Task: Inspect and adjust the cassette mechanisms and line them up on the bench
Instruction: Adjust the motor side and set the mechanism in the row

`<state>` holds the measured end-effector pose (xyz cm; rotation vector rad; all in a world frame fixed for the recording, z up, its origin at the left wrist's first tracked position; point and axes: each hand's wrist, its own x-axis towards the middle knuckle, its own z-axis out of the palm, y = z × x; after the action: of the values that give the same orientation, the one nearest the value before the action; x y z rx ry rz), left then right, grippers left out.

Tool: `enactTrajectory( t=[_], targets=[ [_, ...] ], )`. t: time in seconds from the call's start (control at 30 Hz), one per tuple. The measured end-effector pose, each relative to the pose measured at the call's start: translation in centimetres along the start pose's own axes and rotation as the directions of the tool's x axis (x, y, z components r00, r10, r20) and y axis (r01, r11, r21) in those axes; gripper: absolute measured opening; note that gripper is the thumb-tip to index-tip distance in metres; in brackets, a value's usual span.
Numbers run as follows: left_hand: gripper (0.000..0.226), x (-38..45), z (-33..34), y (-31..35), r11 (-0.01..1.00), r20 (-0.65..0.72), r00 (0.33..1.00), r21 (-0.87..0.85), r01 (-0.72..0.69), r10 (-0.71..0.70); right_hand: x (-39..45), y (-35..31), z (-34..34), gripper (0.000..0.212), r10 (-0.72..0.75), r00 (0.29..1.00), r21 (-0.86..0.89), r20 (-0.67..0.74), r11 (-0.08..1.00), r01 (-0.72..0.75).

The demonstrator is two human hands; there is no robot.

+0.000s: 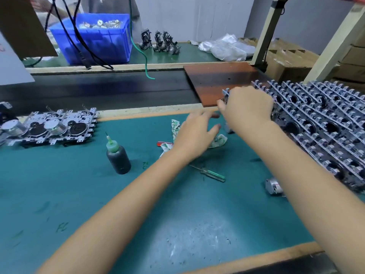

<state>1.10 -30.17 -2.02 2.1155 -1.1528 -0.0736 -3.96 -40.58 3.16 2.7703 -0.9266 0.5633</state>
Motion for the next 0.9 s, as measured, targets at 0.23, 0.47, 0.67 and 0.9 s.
enactTrajectory(
  t=[0.23,0.47,0.67,0.9],
  targets=[
    [0.021,-9.0,-10.7,-2.1,0.999,-0.393,0.919,0.008,-0.032,0.033,-5.6,-9.6,-5.4,0.036,-0.238,0.970,0.416,-0.038,0.879,0.232],
    [0.021,-13.5,-17.8,-9.4,0.988,-0.563,0.814,-0.036,0.153,-0.147,-7.3,-21.2,-5.9,0.019,-0.485,0.872,0.514,-0.069,0.732,0.447],
    [0.028,-12.4,-18.1,-19.3,0.825,-0.430,0.820,0.245,0.509,-0.378,-4.6,-29.8,-1.0,0.031,-0.521,0.837,0.479,0.167,0.785,0.393],
    [0.042,-9.5,-17.6,-22.7,0.803,-0.306,0.876,0.365,0.471,-0.374,-4.3,-31.8,4.2,0.043,-0.498,0.779,0.426,0.380,0.842,0.331]
  ],
)
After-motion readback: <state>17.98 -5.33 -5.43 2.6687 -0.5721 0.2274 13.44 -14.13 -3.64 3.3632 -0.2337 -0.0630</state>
